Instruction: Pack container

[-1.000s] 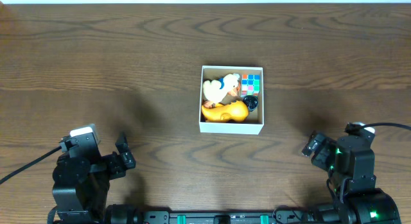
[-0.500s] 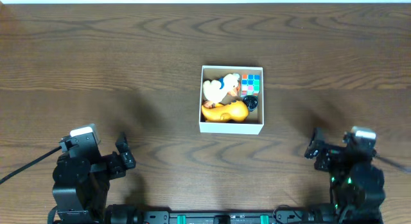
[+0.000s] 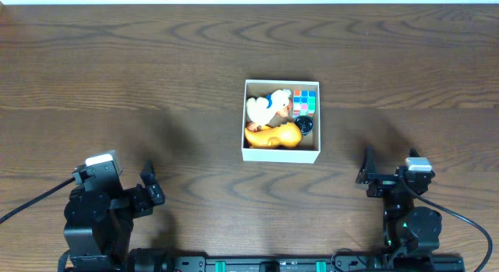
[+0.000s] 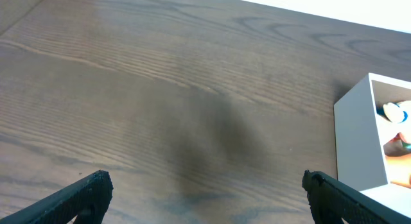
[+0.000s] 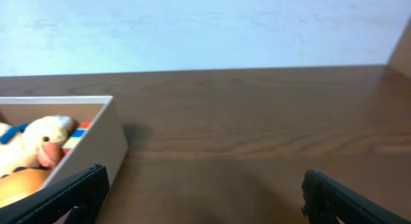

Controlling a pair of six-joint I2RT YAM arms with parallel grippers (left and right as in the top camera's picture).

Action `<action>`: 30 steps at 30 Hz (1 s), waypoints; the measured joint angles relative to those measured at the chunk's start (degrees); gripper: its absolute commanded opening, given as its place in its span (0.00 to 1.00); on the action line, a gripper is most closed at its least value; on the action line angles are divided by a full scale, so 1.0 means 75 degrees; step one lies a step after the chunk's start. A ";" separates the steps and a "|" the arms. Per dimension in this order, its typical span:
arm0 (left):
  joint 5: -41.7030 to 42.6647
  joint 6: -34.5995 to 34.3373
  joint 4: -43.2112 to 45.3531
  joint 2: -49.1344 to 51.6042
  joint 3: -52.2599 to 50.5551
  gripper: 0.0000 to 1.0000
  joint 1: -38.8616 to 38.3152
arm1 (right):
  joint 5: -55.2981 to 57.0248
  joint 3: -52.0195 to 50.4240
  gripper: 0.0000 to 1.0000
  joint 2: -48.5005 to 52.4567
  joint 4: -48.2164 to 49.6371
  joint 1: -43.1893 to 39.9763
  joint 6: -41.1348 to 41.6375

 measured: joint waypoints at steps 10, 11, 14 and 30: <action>0.0000 0.0000 0.0009 0.0003 0.0000 0.98 0.0000 | -0.0338 -0.0006 0.99 -0.0009 0.0044 0.0047 -0.0125; 0.0000 0.0000 0.0009 0.0003 0.0000 0.98 0.0000 | -0.0347 -0.0006 0.99 -0.0009 0.0044 0.0047 -0.0128; 0.0000 0.0000 0.0009 0.0003 0.0000 0.98 0.0000 | -0.0373 -0.0006 0.99 -0.0009 0.0044 0.0047 -0.0128; 0.0000 0.0000 0.0009 0.0003 0.0000 0.98 0.0000 | -0.0425 -0.0006 0.99 -0.0009 0.0044 0.0047 -0.0149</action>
